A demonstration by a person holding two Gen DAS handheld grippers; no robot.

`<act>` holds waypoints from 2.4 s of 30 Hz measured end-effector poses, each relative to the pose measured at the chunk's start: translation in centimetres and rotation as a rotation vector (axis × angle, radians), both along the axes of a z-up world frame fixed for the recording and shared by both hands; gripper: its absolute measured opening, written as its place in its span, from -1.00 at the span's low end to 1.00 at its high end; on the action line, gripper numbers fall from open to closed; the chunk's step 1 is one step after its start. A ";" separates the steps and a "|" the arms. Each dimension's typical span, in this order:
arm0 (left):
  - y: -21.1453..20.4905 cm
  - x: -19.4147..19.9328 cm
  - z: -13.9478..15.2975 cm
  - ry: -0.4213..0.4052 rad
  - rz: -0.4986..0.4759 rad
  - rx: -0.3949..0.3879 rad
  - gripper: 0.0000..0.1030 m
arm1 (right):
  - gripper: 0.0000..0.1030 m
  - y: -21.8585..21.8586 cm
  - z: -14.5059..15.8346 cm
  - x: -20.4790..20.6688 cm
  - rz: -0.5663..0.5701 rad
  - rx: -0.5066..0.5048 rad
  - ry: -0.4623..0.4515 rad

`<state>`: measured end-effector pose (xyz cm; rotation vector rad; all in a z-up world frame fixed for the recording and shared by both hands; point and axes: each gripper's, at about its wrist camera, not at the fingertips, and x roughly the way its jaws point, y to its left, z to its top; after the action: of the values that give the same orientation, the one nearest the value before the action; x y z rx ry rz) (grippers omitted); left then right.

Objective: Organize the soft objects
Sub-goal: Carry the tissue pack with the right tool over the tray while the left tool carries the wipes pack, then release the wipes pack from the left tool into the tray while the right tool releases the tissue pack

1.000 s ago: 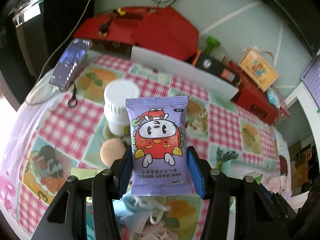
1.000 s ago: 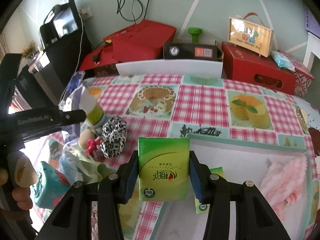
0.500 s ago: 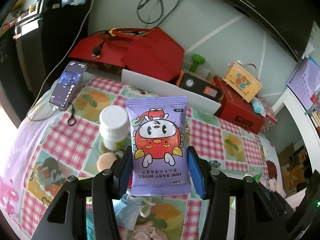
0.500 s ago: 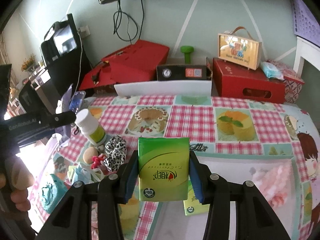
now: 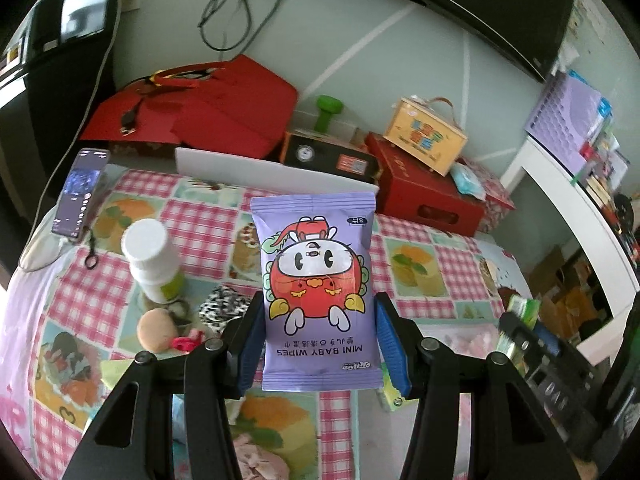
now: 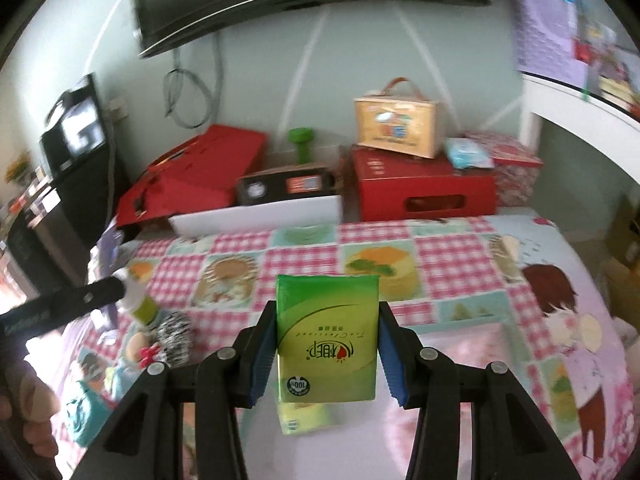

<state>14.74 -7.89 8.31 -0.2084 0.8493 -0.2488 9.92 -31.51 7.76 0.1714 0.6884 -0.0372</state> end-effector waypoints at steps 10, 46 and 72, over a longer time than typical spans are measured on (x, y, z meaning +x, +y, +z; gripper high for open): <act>-5.5 -0.3 -1.7 0.037 -0.137 0.034 0.05 | -0.04 -7.5 -1.1 -1.2 -0.205 0.029 0.058; -18.5 -1.8 -11.4 0.249 -0.412 0.209 0.08 | -0.03 -11.3 -11.0 1.5 -0.290 0.049 0.409; -16.9 -1.5 -9.1 0.225 -0.369 0.187 0.48 | 0.47 -11.9 -9.4 1.0 -0.331 0.006 0.388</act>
<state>13.23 -24.75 -0.76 0.1002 1.1276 -0.4942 10.87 -43.38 -1.65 0.2868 1.0410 -0.3941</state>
